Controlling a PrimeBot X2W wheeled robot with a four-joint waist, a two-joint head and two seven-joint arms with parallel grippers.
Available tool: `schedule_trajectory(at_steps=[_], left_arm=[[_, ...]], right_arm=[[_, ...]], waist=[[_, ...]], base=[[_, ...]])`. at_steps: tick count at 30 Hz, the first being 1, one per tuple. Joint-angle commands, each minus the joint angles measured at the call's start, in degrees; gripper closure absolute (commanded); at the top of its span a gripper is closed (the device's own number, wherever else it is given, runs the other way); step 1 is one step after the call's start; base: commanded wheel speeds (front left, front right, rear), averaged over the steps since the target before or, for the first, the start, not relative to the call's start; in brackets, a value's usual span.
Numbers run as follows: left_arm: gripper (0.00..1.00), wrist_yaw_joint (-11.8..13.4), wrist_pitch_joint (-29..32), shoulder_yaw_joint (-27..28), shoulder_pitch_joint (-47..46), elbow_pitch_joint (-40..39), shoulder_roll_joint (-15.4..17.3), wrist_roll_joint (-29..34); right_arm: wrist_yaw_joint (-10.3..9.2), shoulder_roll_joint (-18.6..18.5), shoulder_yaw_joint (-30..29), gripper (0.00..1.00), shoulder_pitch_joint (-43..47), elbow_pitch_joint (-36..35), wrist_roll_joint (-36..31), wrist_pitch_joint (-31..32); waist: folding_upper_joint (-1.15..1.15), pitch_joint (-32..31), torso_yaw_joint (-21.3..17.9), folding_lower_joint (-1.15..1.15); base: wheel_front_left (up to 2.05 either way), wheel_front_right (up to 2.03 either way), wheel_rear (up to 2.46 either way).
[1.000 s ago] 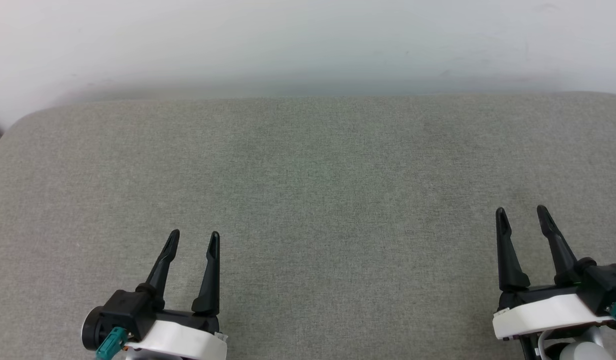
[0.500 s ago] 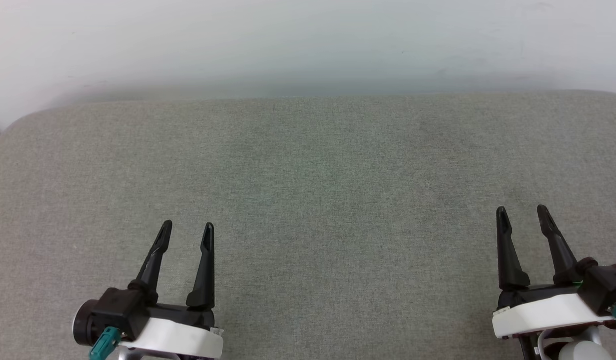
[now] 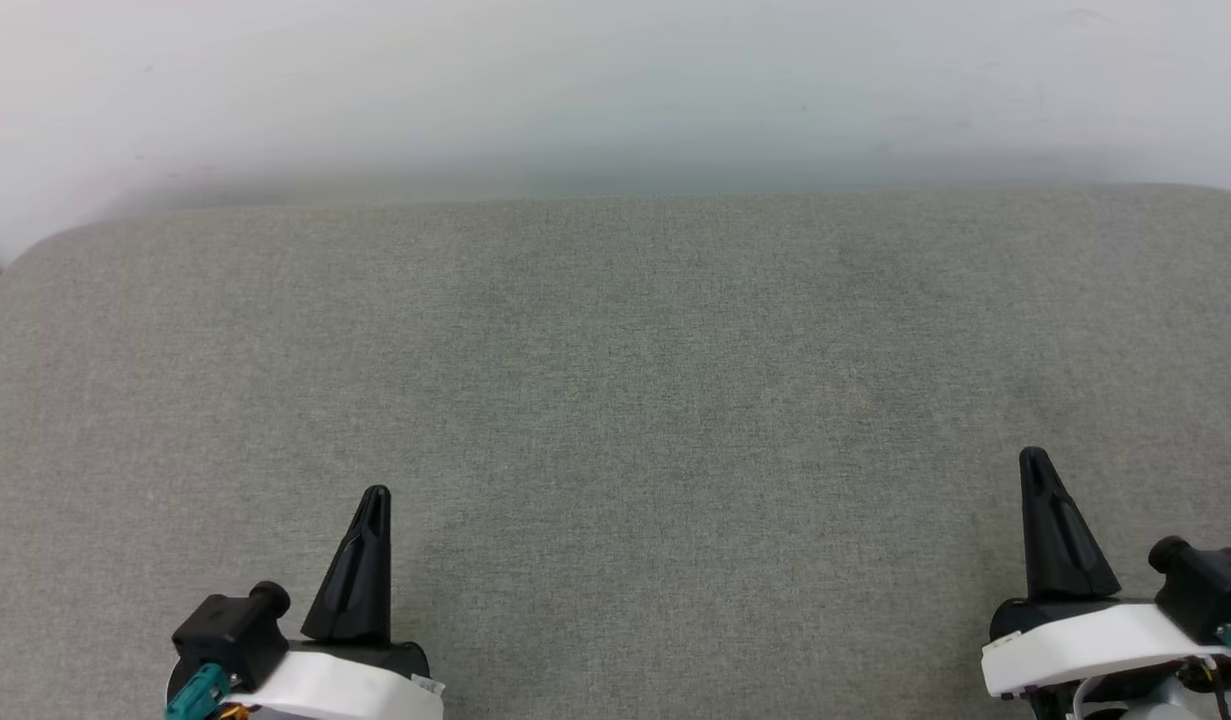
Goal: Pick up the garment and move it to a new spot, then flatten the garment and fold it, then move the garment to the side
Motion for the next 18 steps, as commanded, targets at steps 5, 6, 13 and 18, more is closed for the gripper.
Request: schedule_trajectory(at_steps=[5,6,13,18], left_arm=[[1.00,0.10,1.34,0.40,-1.57,0.26,0.47,-7.37],[1.00,0.09,1.53,0.45,-1.69,0.44,0.51,-8.39],[1.00,0.01,2.75,0.79,-2.38,1.52,0.71,-14.44],[1.00,-0.03,3.72,1.09,-2.93,2.32,0.84,-19.15]], right_arm=[[0.00,-0.72,0.07,1.00,-1.19,-0.06,7.73,1.29],[0.00,-0.78,0.08,1.00,-1.27,0.05,8.80,1.48],[-0.01,-1.07,0.11,1.00,-1.68,0.66,15.10,2.66],[-0.01,-1.26,0.10,1.00,-1.98,1.11,19.99,3.61]], waist=[[0.00,-0.29,0.01,0.00],[0.00,-0.34,0.01,0.00],[0.00,-0.65,0.02,0.00],[0.00,-0.90,0.03,0.00]], base=[[0.00,0.00,0.00],[0.00,0.00,0.00],[0.00,0.00,0.00],[0.00,0.00,0.00]])
